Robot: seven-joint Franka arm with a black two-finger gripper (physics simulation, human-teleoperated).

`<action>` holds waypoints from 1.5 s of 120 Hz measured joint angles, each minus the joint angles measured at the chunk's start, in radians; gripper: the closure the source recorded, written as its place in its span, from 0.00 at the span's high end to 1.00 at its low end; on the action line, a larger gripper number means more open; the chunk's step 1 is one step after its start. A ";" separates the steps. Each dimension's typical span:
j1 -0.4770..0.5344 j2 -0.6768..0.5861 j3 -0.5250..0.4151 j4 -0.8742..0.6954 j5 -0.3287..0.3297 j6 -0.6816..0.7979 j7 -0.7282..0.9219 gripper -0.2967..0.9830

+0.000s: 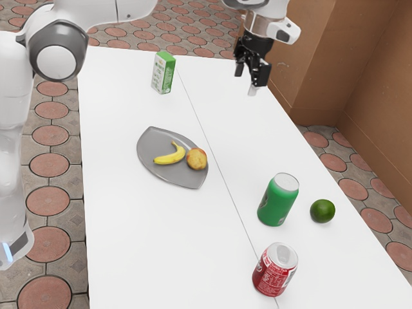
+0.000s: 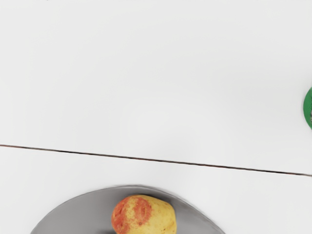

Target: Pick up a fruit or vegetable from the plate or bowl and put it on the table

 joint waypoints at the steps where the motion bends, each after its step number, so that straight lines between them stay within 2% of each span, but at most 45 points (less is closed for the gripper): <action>1: 0.000 0.000 0.000 0.000 0.000 0.000 0.000 0.77; 28: 0.003 -0.002 0.008 -0.001 0.005 -0.015 -0.006 0.77; 43: 0.054 -0.004 0.006 -0.001 0.005 -0.042 -0.009 0.77; 63: 0.063 -0.021 0.008 -0.008 0.005 -0.096 -0.011 0.77; 73: 0.074 -0.051 0.014 -0.076 -0.003 -0.135 -0.023 0.77; 81: 0.073 -0.100 0.059 -0.193 -0.021 -0.137 -0.036 0.77; 104: 0.169 -0.268 0.087 -0.587 -0.077 0.004 -0.066 0.77; 118: 0.093 -0.327 0.061 -0.743 -0.104 0.123 -0.079 0.77; 130: 0.083 -0.362 0.052 -0.844 -0.118 0.227 -0.088 0.76; 157: 0.085 -0.378 0.053 -0.982 -0.100 0.460 -0.103 0.76; 180: 0.086 -0.380 0.059 -1.005 -0.096 0.545 -0.118 0.77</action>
